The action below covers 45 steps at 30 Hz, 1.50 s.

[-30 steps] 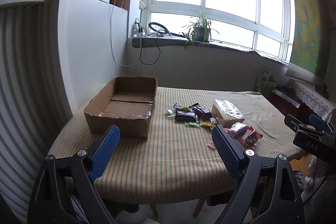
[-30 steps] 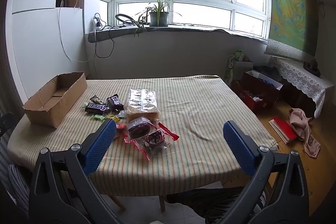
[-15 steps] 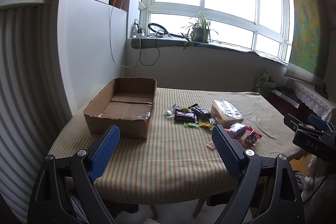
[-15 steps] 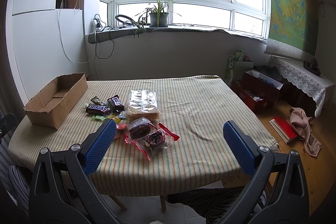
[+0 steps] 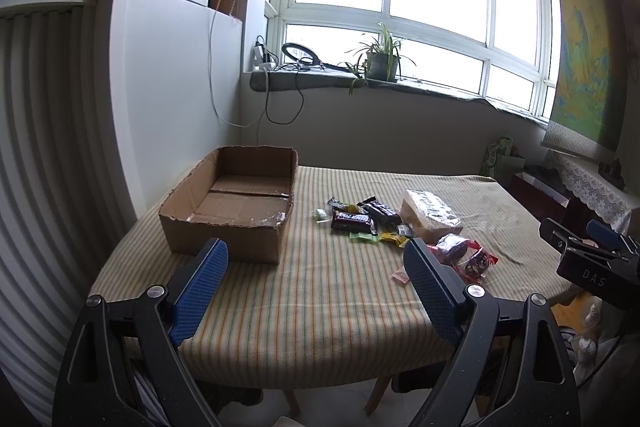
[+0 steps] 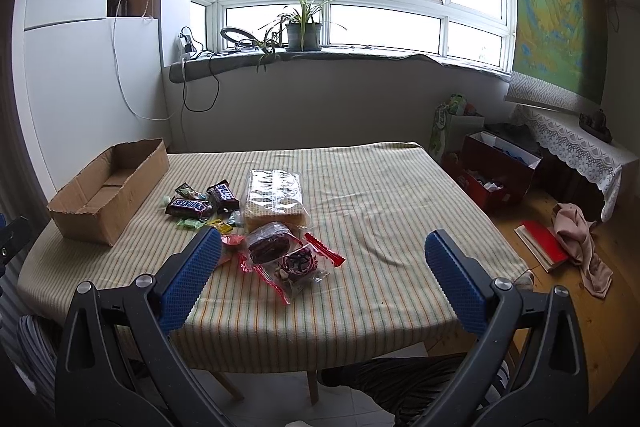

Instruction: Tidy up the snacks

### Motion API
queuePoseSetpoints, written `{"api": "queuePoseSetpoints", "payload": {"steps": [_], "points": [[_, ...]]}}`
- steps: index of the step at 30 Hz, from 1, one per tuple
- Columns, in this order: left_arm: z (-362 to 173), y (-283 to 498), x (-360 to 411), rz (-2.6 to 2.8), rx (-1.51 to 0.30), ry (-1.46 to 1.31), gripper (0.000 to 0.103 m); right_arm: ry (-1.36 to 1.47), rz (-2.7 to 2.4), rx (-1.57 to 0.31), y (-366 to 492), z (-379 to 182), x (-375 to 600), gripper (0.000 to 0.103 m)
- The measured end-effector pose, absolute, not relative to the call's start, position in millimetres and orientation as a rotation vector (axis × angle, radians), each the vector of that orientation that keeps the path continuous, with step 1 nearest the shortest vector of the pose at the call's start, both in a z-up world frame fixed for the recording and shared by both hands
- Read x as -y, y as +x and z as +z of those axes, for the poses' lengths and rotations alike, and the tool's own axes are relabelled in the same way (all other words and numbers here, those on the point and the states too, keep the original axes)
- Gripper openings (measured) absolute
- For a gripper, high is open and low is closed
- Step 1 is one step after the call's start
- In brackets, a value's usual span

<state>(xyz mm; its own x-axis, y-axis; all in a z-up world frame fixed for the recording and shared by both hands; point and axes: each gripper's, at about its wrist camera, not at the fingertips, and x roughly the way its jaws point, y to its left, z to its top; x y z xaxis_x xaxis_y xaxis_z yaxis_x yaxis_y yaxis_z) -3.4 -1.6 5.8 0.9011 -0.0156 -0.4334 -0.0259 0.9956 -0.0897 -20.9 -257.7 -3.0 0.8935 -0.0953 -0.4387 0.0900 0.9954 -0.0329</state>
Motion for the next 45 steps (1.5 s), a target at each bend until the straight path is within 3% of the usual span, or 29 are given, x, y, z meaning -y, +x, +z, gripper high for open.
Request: {"api": "queuePoseSetpoints", "payload": {"steps": [45], "points": [[-16.1, 18.0, 5.7, -0.038, -0.534, -0.120, 0.090, 0.018, -0.052, -0.560, 3.1, -32.3, 274.5, 0.103]]}}
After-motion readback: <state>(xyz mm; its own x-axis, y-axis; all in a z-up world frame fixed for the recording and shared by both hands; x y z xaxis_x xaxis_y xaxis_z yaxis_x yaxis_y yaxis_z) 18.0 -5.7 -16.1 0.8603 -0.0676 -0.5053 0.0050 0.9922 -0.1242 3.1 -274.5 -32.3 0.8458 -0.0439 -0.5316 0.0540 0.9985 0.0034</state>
